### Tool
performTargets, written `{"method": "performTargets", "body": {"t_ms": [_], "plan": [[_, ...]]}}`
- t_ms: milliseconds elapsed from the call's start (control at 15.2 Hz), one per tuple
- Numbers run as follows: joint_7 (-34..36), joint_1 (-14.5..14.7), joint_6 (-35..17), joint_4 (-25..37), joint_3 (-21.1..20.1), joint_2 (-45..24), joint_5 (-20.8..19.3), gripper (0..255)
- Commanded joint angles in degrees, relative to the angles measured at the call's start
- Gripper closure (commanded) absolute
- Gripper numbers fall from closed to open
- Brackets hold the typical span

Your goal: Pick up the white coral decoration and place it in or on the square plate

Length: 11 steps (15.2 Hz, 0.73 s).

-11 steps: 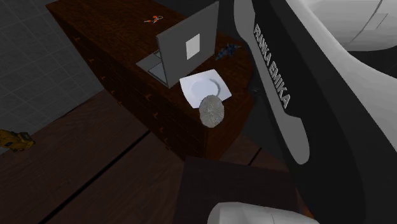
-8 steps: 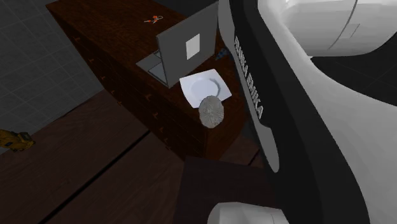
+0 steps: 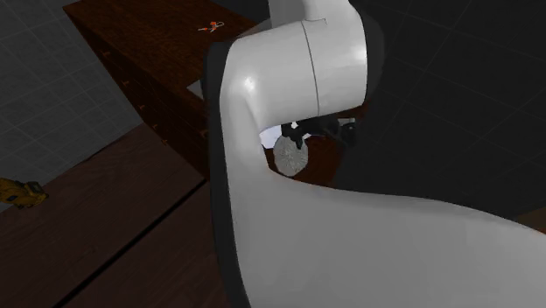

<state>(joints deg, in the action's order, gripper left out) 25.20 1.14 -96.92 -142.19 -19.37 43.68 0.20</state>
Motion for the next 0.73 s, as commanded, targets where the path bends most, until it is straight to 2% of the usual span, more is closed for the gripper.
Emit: {"method": "performTargets", "body": {"t_ms": [0, 330, 594, 660], "plan": [[5.56, -0.17, -2.48, 0.12, -4.66, -2.23, 0.33, 0], [18.95, -2.97, -8.46, 1.75, -16.12, -10.28, -1.76, 0], [31.03, -7.66, -11.68, 5.21, -26.04, -19.26, -6.89, 0], [31.12, -7.75, -12.47, 4.54, -26.04, -19.39, -7.03, 0]]}}
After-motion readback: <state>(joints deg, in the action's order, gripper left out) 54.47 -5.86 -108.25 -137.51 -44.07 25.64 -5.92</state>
